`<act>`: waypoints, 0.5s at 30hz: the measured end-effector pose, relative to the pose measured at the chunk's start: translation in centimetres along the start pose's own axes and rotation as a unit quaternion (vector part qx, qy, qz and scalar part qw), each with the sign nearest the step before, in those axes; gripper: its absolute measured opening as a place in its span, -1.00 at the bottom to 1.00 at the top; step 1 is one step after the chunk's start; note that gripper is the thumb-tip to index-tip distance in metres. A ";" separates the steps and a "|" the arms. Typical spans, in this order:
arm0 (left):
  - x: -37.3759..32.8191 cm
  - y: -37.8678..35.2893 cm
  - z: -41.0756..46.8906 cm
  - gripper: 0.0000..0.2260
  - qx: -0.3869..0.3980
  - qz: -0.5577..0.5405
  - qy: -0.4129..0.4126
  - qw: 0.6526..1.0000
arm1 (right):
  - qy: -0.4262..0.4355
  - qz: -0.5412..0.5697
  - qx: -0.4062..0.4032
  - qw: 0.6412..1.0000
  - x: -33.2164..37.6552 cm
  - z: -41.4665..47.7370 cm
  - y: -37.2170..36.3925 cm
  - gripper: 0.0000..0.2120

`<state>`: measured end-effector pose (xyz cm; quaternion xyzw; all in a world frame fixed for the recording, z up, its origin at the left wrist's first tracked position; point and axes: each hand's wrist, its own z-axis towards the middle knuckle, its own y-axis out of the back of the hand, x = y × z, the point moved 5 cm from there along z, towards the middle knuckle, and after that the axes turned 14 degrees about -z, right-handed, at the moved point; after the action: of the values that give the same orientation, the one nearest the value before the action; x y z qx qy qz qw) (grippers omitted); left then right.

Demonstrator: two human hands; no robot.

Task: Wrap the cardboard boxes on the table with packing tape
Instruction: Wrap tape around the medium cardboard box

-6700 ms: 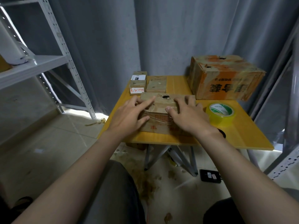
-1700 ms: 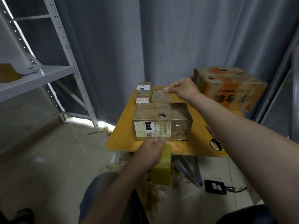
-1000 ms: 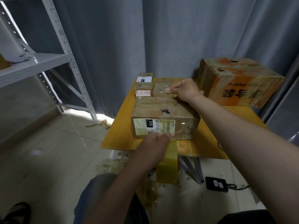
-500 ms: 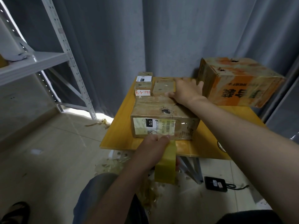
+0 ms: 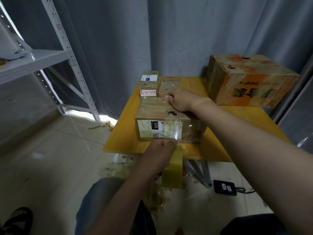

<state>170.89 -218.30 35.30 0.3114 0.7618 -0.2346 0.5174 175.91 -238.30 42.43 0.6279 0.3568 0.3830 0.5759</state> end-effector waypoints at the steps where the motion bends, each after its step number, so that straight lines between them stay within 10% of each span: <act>1: 0.0 0.0 0.0 -0.77 -0.002 -0.005 0.003 1.000 | -0.012 -0.020 0.011 1.000 0.0 0.0 0.0 -0.62; 6: 0.0 -0.2 -0.1 -0.77 -0.007 -0.032 0.022 0.999 | -0.110 -0.259 0.026 0.959 1.5 -1.3 1.1 -0.55; 9: 0.0 -0.1 0.2 -0.75 -0.005 -0.020 0.032 0.999 | -0.072 -0.181 -0.056 0.979 2.6 -3.1 1.8 -0.50; 15: 0.1 -0.3 0.8 -0.65 -0.022 -0.004 0.055 0.998 | -0.046 -0.082 0.025 0.995 3.2 -5.8 -1.5 -0.24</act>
<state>171.15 -219.00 34.95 0.3088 0.7953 -0.2023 0.4809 172.21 -232.73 41.45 0.6276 0.3902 0.2962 0.6051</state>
